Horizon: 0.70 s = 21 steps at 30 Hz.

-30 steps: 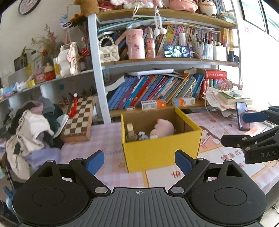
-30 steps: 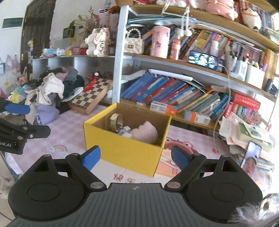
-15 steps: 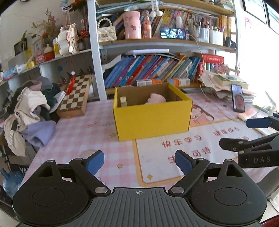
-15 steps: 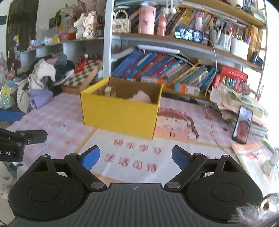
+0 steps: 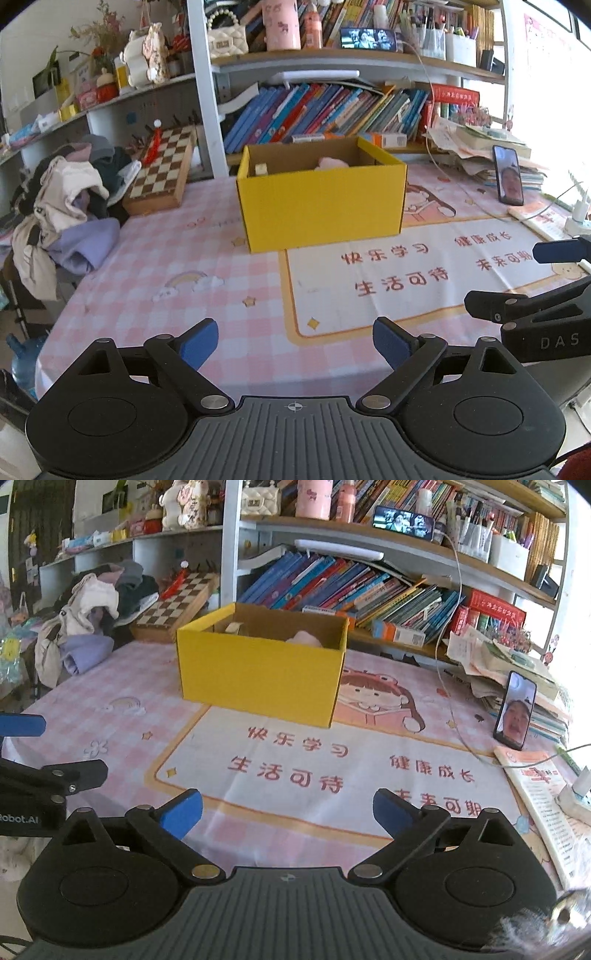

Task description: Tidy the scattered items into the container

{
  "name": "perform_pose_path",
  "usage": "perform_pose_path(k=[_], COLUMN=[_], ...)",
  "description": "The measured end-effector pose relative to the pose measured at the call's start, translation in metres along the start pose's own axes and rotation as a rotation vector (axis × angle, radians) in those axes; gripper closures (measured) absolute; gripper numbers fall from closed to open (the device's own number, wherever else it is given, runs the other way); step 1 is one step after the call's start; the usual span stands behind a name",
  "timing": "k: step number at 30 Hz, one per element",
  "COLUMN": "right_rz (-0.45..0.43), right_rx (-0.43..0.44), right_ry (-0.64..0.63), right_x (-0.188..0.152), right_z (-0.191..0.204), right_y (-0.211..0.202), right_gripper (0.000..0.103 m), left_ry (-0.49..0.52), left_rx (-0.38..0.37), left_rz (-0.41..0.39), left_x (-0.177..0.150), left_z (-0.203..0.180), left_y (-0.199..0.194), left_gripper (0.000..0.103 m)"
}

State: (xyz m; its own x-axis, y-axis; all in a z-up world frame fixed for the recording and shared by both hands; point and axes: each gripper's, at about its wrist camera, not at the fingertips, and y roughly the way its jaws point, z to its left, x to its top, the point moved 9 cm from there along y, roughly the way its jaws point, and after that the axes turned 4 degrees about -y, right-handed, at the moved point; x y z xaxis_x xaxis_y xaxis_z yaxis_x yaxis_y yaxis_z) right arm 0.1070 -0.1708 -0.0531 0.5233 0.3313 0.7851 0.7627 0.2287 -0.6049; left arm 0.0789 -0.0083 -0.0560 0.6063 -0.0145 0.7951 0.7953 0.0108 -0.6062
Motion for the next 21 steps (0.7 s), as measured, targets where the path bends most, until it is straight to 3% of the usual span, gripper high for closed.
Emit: perform_pose_path(k=[21], right_rz=[0.032], right_rx=[0.018], right_ry=[-0.024], right_x=[-0.0095], right_z=[0.003], right_y=[-0.001], right_gripper=[0.002], left_ry=[-0.022], left_rx=[0.005], left_rz=[0.026], left_x=[-0.0063], left_z=[-0.0045], left_y=[0.0001], left_gripper=[0.004])
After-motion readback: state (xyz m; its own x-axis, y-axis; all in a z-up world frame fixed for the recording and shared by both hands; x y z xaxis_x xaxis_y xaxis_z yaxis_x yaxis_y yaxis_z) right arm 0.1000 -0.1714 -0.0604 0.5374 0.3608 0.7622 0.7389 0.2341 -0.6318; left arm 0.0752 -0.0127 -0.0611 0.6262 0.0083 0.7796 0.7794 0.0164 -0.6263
